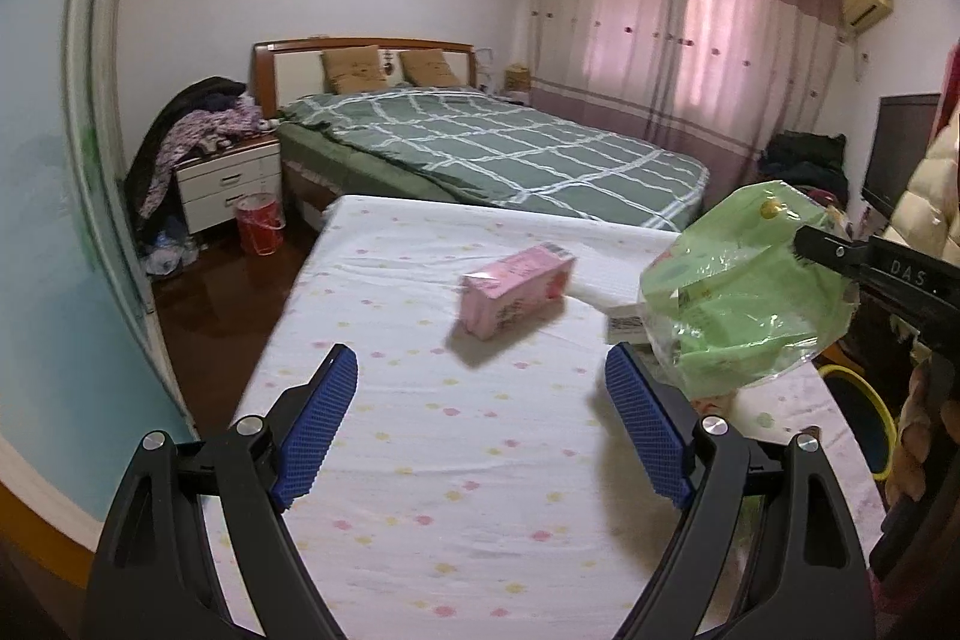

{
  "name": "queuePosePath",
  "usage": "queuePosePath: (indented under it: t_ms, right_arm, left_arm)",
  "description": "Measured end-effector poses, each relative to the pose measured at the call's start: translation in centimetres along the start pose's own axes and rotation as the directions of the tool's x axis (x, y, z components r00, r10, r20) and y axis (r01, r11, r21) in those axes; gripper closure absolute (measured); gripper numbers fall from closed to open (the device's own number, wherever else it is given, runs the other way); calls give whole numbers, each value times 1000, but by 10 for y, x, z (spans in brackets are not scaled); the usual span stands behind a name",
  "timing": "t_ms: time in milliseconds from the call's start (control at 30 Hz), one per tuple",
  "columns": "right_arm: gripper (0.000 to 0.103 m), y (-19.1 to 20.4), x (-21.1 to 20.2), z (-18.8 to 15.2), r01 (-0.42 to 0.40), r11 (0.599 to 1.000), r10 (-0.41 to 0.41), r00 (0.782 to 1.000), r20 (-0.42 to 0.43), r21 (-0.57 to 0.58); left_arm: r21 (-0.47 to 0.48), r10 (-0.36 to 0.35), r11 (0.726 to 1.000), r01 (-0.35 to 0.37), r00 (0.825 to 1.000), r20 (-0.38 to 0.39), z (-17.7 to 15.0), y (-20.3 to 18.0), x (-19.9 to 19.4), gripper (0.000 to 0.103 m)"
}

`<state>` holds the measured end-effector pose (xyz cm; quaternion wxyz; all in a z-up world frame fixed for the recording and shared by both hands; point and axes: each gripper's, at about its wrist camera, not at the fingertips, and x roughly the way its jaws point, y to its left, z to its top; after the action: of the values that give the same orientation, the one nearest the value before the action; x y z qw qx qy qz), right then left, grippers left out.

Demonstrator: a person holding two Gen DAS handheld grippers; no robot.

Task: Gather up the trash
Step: 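Grasp the green plastic bag with the right tool and lift it, then release the green bag into the yellow bin with the right tool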

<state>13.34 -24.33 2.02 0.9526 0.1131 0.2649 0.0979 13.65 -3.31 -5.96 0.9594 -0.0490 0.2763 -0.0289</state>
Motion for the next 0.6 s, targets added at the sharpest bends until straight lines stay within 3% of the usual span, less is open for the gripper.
queuePosePath:
  t_ms: [400, 600]
  right_arm:
    - [93, -108, -66, 1, 140, 980, -151, 986, 73, 138]
    - [93, -165, -91, -7, 215, 953, -236, 969, 77, 214]
  left_arm:
    - [101, -123, 987, 126, 992, -30, -1, -76, 18, 19]
    - [153, -164, 973, 170, 985, -56, -3, -112, 26, 19]
